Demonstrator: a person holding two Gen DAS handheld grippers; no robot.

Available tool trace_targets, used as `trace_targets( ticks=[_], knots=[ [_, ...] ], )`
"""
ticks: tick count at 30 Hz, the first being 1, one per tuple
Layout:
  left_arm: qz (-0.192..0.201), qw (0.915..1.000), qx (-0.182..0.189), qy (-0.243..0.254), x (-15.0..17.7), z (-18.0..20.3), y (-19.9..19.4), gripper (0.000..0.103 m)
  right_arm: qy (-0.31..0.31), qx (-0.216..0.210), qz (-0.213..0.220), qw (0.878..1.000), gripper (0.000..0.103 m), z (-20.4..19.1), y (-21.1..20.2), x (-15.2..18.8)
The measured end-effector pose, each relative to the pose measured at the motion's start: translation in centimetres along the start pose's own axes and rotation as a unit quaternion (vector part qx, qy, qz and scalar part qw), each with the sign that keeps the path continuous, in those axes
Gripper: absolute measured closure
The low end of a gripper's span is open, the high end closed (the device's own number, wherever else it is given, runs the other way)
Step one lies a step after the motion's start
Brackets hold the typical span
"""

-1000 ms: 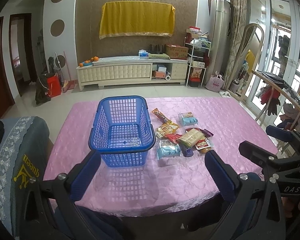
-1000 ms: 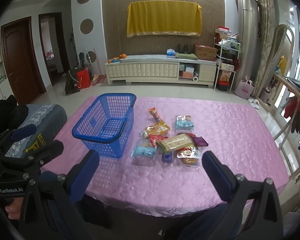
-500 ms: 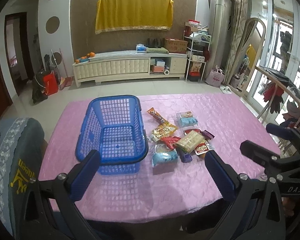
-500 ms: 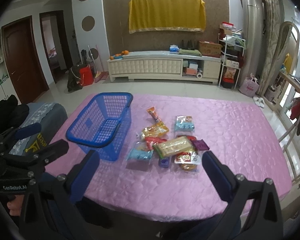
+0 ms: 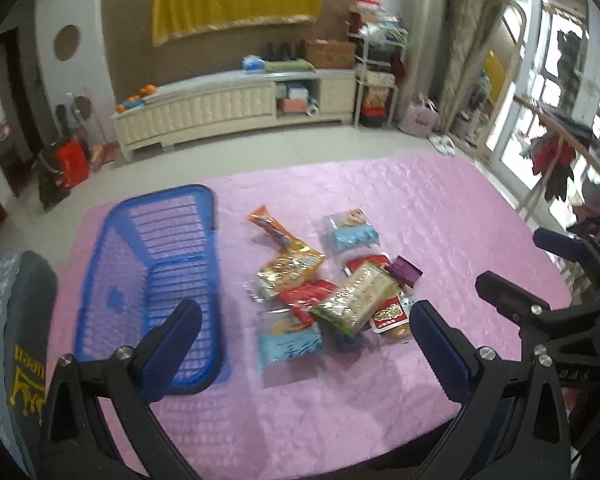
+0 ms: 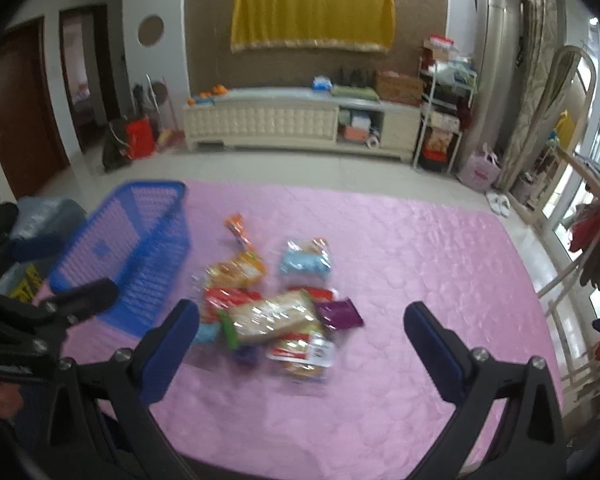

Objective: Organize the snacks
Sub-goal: 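Grasp the cracker pack with the left tool while the right tool approaches the red-yellow bag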

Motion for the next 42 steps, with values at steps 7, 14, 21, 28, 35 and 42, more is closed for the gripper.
trace_targets(
  ticks=[7, 14, 21, 28, 35, 42],
  knots=[
    [-0.07, 0.9945, 0.043, 0.066, -0.8, 3.1, 7.6, 0.0, 0.062, -0.013, -0.072, 0.995, 0.0, 5.0, 5.5, 1.0],
    [-0.124, 0.9842, 0.069, 0.106, -1.3, 4.7, 14.4, 0.0, 0.088, 0.009, -0.108, 0.99, 0.0, 7.8, 9.8, 3.1],
    [-0.182, 0.9675, 0.077, 0.158, -0.8, 6.1, 20.3, 0.0, 0.106, 0.013, -0.15, 0.983, 0.003, 9.4, 13.5, 5.1],
    [-0.235, 0.9552, 0.079, 0.162, -0.2, 5.6, 24.4, 0.0, 0.104, 0.022, -0.17, 0.98, 0.011, 10.0, 14.9, 5.5],
    [-0.255, 0.9508, 0.099, 0.146, -0.1, 5.4, 25.2, 0.017, 0.099, 0.003, -0.193, 0.976, 0.018, 10.0, 15.1, 6.1],
    [-0.25, 0.9538, 0.105, 0.13, 0.4, 5.0, 21.4, 0.048, 0.099, -0.034, -0.179, 0.978, 0.018, 9.2, 13.1, 5.3]
  ],
)
Point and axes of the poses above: each gripper's, at about its wrist camera, not at the fingertips, and y roughly the way its jaws point, z to its right, x to its underside, the point moved 3 cm from there along y, roughly the way its jaws point, and after that the axes turned 6 degrees about y, right-handed, at the moved point
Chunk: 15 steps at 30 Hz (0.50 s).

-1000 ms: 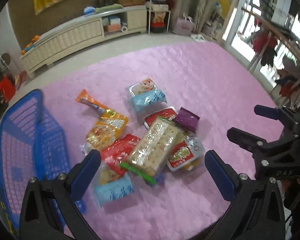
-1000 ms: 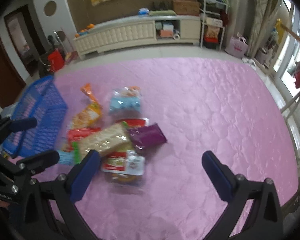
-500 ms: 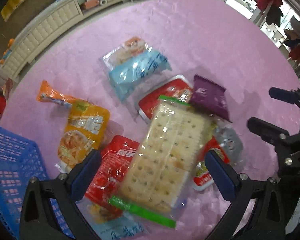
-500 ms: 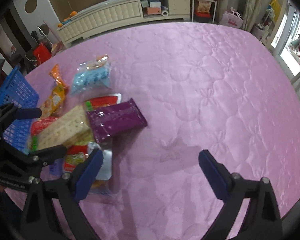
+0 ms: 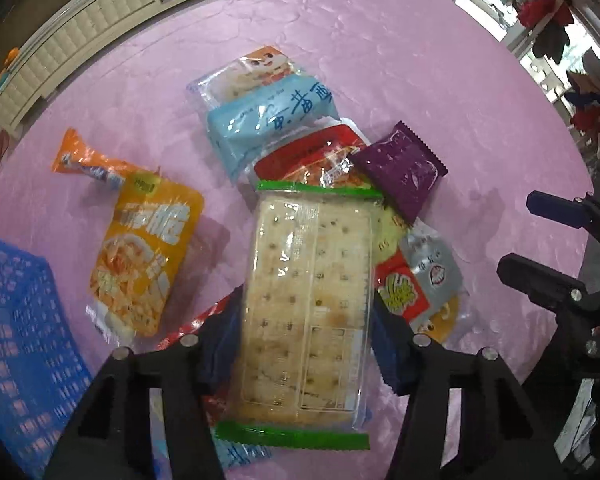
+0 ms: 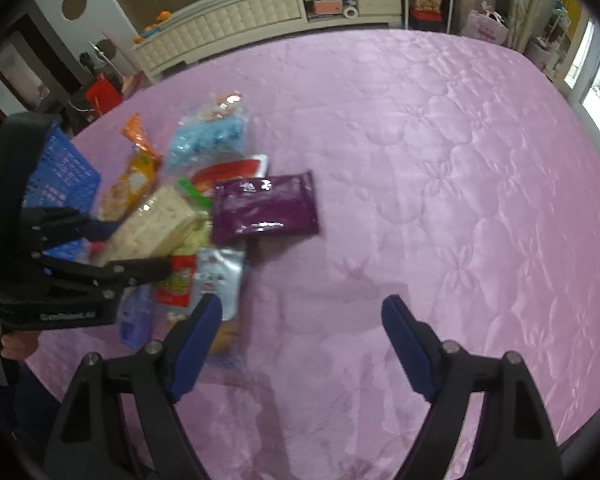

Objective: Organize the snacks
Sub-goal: 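Grasp the cracker pack with the left tool while the right tool approaches the red-yellow bag, then grasp the red-and-yellow snack bag with the right tool and lift it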

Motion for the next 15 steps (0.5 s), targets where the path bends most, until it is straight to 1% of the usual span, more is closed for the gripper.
trace_targets(
  ticks=[4, 6, 9, 13, 15],
  knots=[
    [0.029, 0.9994, -0.002, -0.021, 2.5, 0.4, -2.7, 0.048, -0.011, -0.006, 0.0, 1.0, 0.018, -1.5, -0.4, -0.2],
    [0.048, 0.9978, -0.027, -0.037, 3.9, 0.0, -4.5, 0.048, -0.007, -0.011, -0.008, 1.0, 0.018, -1.9, 0.1, -0.7],
    [0.08, 0.994, -0.055, -0.051, 5.6, -0.4, -7.2, 0.048, -0.001, -0.016, -0.024, 1.0, 0.018, -2.7, 1.0, -1.0],
    [0.101, 0.9902, -0.061, -0.073, 6.9, -1.8, -9.1, 0.048, 0.003, -0.013, -0.049, 0.999, 0.018, -4.6, 3.0, -1.2],
    [0.108, 0.9889, -0.06, -0.082, 7.3, -2.5, -9.5, 0.048, 0.003, -0.007, -0.052, 0.999, 0.018, -5.4, 3.8, -1.5]
  ],
)
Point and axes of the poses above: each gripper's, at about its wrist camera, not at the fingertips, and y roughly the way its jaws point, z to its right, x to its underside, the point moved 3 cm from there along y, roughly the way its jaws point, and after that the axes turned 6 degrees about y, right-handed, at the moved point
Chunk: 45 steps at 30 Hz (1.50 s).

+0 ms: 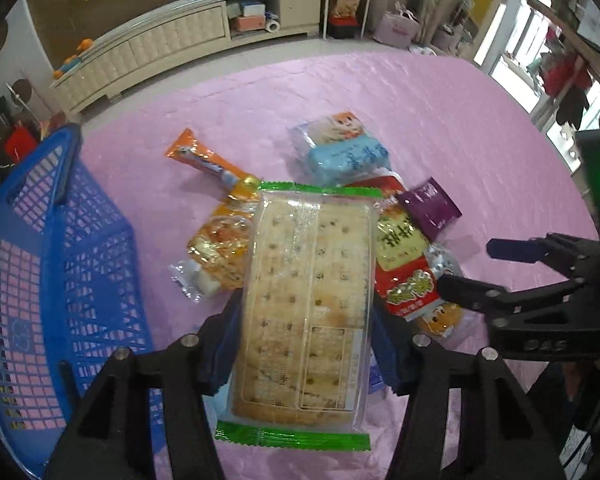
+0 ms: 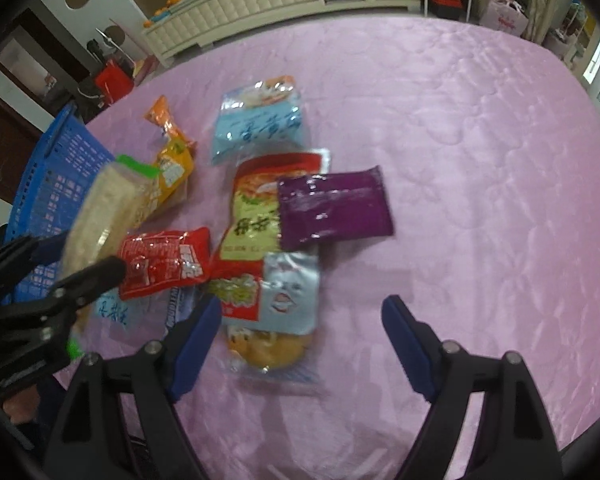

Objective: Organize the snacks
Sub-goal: 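Grasp the red-and-yellow snack bag with the right tool and lift it, then carry both packs over the blue basket and release them inside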

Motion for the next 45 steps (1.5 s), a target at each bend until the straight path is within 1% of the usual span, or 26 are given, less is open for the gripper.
trace_targets(
  ticks=[3, 5, 6, 8, 10, 12, 13, 15, 16, 17, 18, 20, 22, 23, 25, 29, 32, 35, 37, 39, 45],
  knots=[
    [0.002, 0.9999, 0.003, -0.015, 0.4, -0.9, -0.3, 0.048, 0.002, 0.02, -0.014, 1.0, 0.018, -1.1, 1.7, -0.8],
    [0.001, 0.9998, 0.004, -0.022, 0.5, -1.4, 0.3, 0.048, 0.011, 0.028, -0.012, 0.999, 0.018, -1.7, 2.6, -1.6],
    [0.0, 0.9997, 0.006, -0.026, 0.0, -1.4, 0.4, 0.048, 0.014, 0.037, -0.012, 0.999, 0.018, -1.9, 3.0, -2.0],
    [0.001, 0.9995, 0.009, -0.032, -0.1, -1.8, 0.5, 0.048, 0.003, 0.057, -0.008, 0.998, 0.018, -2.8, 3.8, -2.9],
    [-0.001, 0.9991, 0.014, -0.04, 0.0, -2.1, 0.8, 0.048, -0.007, 0.076, -0.015, 0.997, 0.018, -3.6, 4.7, -3.5],
    [0.002, 0.9979, 0.031, -0.057, -0.2, -2.5, 1.3, 0.048, -0.011, 0.075, -0.029, 0.997, 0.018, -4.5, 6.0, -3.8],
    [0.005, 0.9978, 0.031, -0.058, -0.2, -2.6, 1.3, 0.048, -0.012, 0.075, -0.032, 0.997, 0.019, -4.7, 6.3, -3.9],
    [0.007, 0.9986, 0.017, -0.049, -0.3, -2.6, 1.7, 0.048, -0.033, 0.1, -0.023, 0.994, 0.023, -5.4, 6.8, -4.0],
    [0.007, 0.9987, 0.016, -0.048, -0.2, -2.5, 2.0, 0.048, -0.045, 0.108, -0.017, 0.993, 0.03, -5.7, 6.8, -3.9],
    [0.008, 0.9986, 0.019, -0.048, -0.2, -2.5, 2.2, 0.048, -0.053, 0.105, -0.012, 0.993, 0.042, -6.1, 6.8, -3.8],
    [0.009, 0.9986, 0.022, -0.047, -0.2, -2.5, 2.2, 0.048, -0.064, 0.104, -0.008, 0.992, 0.046, -6.3, 6.8, -3.8],
    [0.014, 0.9987, 0.024, -0.044, -0.2, -2.3, 2.1, 0.048, -0.071, 0.099, -0.006, 0.993, 0.052, -6.6, 6.8, -3.5],
    [0.017, 0.9985, 0.029, -0.044, -0.2, -2.1, 2.0, 0.048, -0.075, 0.09, -0.006, 0.993, 0.053, -6.6, 6.7, -3.1],
    [0.018, 0.9984, 0.031, -0.044, -0.1, -2.1, 2.2, 0.048, -0.069, 0.075, -0.005, 0.995, 0.053, -6.3, 6.2, -2.8],
    [0.02, 0.9985, 0.029, -0.043, 0.3, -2.0, 1.8, 0.048, -0.066, 0.065, -0.007, 0.996, 0.053, -6.1, 5.6, -2.2],
    [0.026, 0.9982, 0.028, -0.047, 1.2, -1.8, 0.6, 0.048, -0.049, 0.025, 0.005, 0.998, 0.053, -5.9, 3.4, -0.8],
    [0.037, 0.9979, 0.023, -0.047, 1.8, -1.7, -1.1, 0.048, -0.044, 0.015, 0.013, 0.999, 0.053, -5.6, 1.1, 0.1],
    [0.052, 0.9977, 0.01, -0.041, 2.4, -1.5, -3.5, 0.048, -0.041, -0.001, 0.029, 0.999, 0.053, -5.6, -1.7, 1.3],
    [0.061, 0.9971, 0.009, -0.043, 2.9, -1.5, -4.8, 0.048, -0.05, -0.003, 0.049, 0.998, 0.053, -6.3, -3.9, 2.1],
    [0.072, 0.9962, 0.01, -0.047, 3.5, -1.5, -6.2, 0.048, -0.062, -0.007, 0.057, 0.996, 0.054, -6.9, -5.8, 2.9],
    [0.102, 0.9935, 0.003, -0.052, 5.2, -2.3, -10.8, 0.048, -0.093, -0.019, 0.094, 0.991, 0.056, -9.4, -9.8, 4.6]
  ],
)
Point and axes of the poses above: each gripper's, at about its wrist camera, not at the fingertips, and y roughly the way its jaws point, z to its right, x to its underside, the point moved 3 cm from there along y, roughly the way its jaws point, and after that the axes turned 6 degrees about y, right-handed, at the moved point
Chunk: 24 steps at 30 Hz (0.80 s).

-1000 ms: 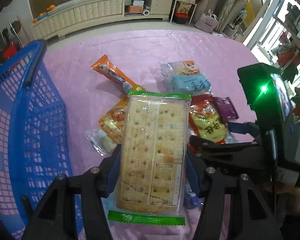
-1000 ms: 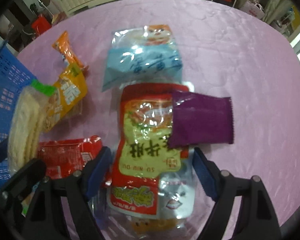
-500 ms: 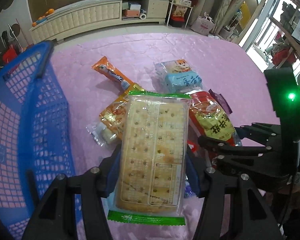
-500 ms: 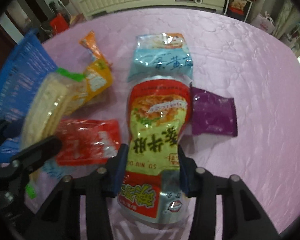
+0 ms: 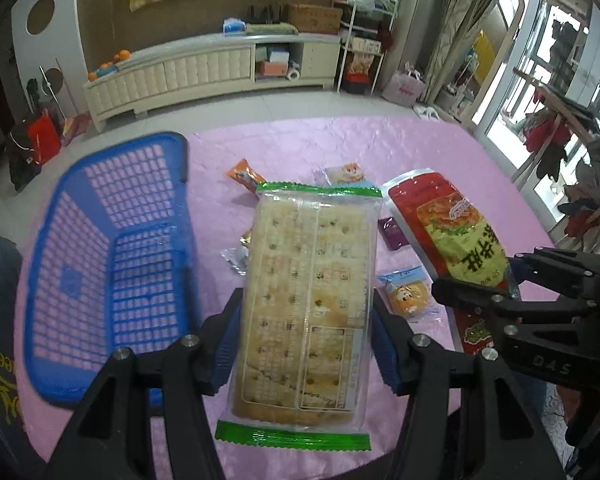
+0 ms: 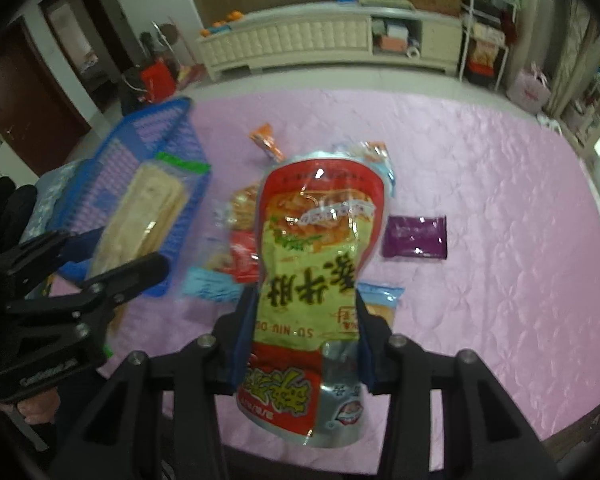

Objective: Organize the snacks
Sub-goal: 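Carry both packs over the blue basket and release them inside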

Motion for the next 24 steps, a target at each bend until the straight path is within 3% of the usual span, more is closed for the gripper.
trace_targets(
  ticks=[8, 12, 24],
  knots=[
    [0.034, 0.9993, -0.006, -0.013, 0.2, -3.4, -5.0, 0.048, -0.025, -0.027, 0.039, 0.999, 0.057, -4.2, -3.6, -0.9],
    [0.045, 0.9985, -0.026, -0.014, 0.1, -5.7, -6.9, 0.048, -0.034, -0.039, 0.049, 0.997, 0.057, -6.6, -4.1, -1.9],
    [0.054, 0.9956, -0.074, -0.017, -1.1, -12.3, -8.7, 0.048, -0.088, -0.063, 0.034, 0.994, 0.057, -13.1, -0.4, -6.5]
  ],
)
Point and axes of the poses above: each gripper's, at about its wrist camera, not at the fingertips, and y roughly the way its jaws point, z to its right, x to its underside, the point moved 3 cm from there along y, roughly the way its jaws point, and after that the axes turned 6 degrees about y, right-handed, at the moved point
